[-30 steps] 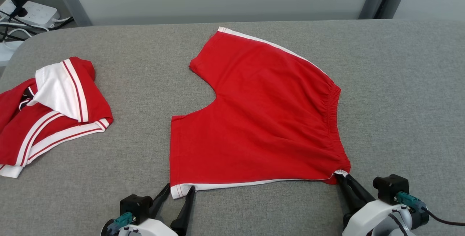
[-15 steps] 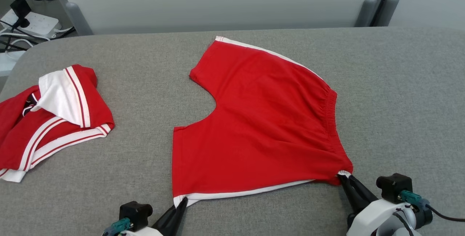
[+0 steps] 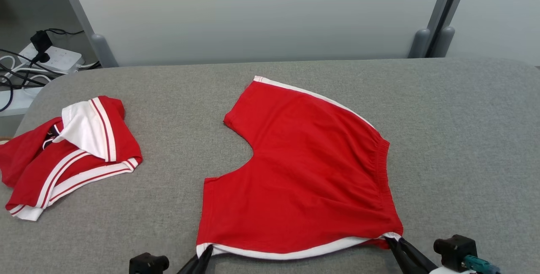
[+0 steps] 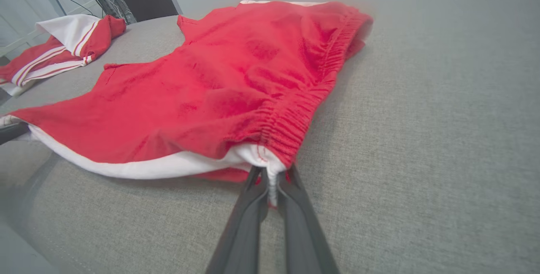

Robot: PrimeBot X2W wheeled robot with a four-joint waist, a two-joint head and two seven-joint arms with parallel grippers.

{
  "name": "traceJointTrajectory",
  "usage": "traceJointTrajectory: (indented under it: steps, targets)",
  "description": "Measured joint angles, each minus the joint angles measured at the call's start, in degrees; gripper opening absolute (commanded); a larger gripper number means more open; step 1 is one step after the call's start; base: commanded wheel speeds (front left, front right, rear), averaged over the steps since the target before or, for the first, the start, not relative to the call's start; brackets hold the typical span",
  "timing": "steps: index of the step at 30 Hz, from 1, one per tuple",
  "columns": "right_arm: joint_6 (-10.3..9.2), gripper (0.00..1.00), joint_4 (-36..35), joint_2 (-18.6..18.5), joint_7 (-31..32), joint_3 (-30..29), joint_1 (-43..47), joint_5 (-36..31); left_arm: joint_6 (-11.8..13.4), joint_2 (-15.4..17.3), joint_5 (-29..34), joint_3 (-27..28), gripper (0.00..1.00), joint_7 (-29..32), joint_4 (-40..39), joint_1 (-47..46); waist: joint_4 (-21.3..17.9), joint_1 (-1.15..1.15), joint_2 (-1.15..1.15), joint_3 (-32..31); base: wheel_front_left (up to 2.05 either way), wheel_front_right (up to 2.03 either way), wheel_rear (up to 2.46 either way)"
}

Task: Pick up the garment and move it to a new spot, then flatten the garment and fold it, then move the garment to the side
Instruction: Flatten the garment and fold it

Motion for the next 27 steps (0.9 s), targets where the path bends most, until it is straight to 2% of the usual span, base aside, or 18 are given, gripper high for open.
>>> traceJointTrajectory:
  steps: [3,7,11,15,22,27]
  targets:
    - [0.00,0.00,-4.0,-1.3,0.0,-0.6,1.2,0.5,0.0,0.7,2.1,2.1,0.00,0.0,-5.0,0.9,0.0,0.00,0.00,0.5,0.00,0.00,0.00]
    - [0.00,0.00,-9.6,-2.1,0.0,-4.6,1.5,1.1,0.0,1.7,3.9,5.2,0.00,0.0,-11.5,1.0,-0.2,0.00,0.00,1.1,0.00,0.00,0.00]
    - [0.00,0.00,-12.1,-2.0,0.0,-7.6,0.3,2.7,0.0,3.6,4.8,4.9,0.00,0.0,-14.8,-1.0,-0.4,0.00,0.00,2.2,0.00,0.00,0.00]
    - [0.00,0.00,-11.7,-1.8,0.0,-9.0,-4.4,3.7,0.0,5.7,4.6,2.5,0.00,0.0,-14.0,-9.2,-0.5,0.00,0.00,4.0,0.00,0.00,0.00]
    - [0.00,0.00,-6.4,0.8,0.0,-10.0,-14.4,5.2,0.0,7.3,1.8,-3.4,0.00,2.5,-7.7,-25.5,-1.3,0.00,0.00,9.1,0.00,0.00,0.00]
    - [0.00,0.00,-2.2,2.5,0.0,-9.3,-21.7,5.2,-0.1,10.1,-0.4,-8.0,0.00,4.3,-3.3,-37.0,-2.6,0.00,0.00,13.9,0.00,0.00,0.00]
